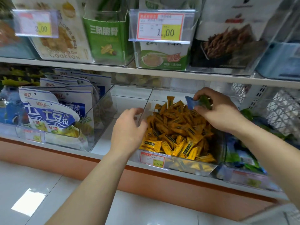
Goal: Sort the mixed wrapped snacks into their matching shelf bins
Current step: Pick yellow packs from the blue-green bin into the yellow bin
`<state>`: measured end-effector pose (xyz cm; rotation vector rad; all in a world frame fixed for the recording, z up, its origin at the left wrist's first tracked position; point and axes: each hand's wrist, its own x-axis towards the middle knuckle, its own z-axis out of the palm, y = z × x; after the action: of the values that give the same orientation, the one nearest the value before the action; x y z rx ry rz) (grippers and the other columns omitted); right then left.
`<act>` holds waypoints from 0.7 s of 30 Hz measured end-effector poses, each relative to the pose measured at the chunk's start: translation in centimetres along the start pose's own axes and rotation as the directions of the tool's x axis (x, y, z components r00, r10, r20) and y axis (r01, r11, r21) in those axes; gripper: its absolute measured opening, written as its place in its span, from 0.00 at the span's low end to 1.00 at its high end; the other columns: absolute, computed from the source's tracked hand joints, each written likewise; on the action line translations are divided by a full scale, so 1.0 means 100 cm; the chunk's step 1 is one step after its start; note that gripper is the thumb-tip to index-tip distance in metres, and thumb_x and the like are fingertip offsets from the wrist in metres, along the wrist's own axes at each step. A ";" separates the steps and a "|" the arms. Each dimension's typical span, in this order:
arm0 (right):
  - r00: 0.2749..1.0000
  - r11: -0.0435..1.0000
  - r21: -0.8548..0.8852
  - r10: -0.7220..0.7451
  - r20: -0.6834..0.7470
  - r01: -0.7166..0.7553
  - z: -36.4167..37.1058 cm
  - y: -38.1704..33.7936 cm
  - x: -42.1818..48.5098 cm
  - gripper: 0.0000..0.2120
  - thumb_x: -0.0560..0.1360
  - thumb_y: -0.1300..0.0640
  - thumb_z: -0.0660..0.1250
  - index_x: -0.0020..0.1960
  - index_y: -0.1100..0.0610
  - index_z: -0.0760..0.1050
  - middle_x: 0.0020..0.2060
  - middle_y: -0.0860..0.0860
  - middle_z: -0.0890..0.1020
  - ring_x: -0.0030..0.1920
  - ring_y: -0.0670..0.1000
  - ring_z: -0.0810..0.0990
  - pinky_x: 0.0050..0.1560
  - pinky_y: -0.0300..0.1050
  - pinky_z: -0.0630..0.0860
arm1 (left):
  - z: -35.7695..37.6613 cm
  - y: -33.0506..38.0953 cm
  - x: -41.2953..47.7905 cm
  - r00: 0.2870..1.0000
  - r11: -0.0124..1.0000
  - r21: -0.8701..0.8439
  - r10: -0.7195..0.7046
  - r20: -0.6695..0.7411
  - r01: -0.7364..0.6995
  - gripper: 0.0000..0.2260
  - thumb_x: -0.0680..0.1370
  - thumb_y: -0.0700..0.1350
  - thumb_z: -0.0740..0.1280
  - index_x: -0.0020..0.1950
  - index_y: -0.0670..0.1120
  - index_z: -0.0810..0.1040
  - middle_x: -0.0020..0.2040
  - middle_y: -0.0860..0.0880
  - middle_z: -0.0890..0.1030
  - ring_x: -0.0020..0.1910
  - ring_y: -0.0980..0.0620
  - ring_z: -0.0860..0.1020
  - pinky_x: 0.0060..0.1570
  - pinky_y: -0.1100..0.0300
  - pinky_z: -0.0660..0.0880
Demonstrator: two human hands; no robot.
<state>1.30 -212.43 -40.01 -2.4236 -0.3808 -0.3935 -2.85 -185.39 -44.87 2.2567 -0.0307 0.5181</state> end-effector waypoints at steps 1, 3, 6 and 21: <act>0.998 1.000 -0.009 -0.011 -0.055 0.011 -0.014 0.009 -0.013 0.12 0.75 0.58 0.70 0.52 0.43 0.75 0.49 0.42 0.80 0.47 0.45 0.78 0.44 0.40 0.71 | 0.002 0.009 -0.001 0.999 1.000 -0.015 0.027 -0.016 -0.028 0.14 0.77 0.47 0.68 0.63 0.52 0.78 0.57 0.56 0.79 0.55 0.58 0.76 0.55 0.60 0.73; 0.987 0.997 -0.071 0.014 -0.159 -0.025 -0.040 0.031 -0.040 0.13 0.75 0.62 0.69 0.55 0.47 0.78 0.53 0.48 0.81 0.53 0.51 0.78 0.53 0.40 0.70 | 0.011 0.026 -0.005 0.997 0.997 -0.034 0.070 0.014 -0.070 0.12 0.77 0.47 0.68 0.60 0.54 0.79 0.55 0.57 0.80 0.52 0.59 0.77 0.54 0.58 0.75; 0.962 0.963 -0.214 0.105 -0.252 -0.162 -0.056 0.062 -0.067 0.13 0.76 0.60 0.66 0.59 0.51 0.80 0.58 0.53 0.79 0.59 0.55 0.78 0.56 0.40 0.68 | 0.032 0.042 -0.009 0.989 0.996 0.012 0.090 0.114 -0.092 0.09 0.76 0.48 0.68 0.56 0.54 0.81 0.53 0.55 0.82 0.51 0.53 0.79 0.52 0.54 0.77; 0.963 0.925 -0.375 0.157 0.217 -0.066 -0.021 0.066 -0.077 0.40 0.72 0.27 0.51 0.79 0.42 0.51 0.79 0.47 0.56 0.77 0.54 0.56 0.75 0.56 0.59 | 0.146 0.109 0.030 0.764 0.945 0.147 0.139 0.630 -0.293 0.24 0.76 0.55 0.67 0.72 0.58 0.68 0.71 0.50 0.73 0.66 0.46 0.74 0.58 0.53 0.74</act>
<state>-3.67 -220.01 -44.90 -2.8563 -0.2899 -0.1191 3.08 -202.91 -44.69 2.5844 -0.6027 -0.1363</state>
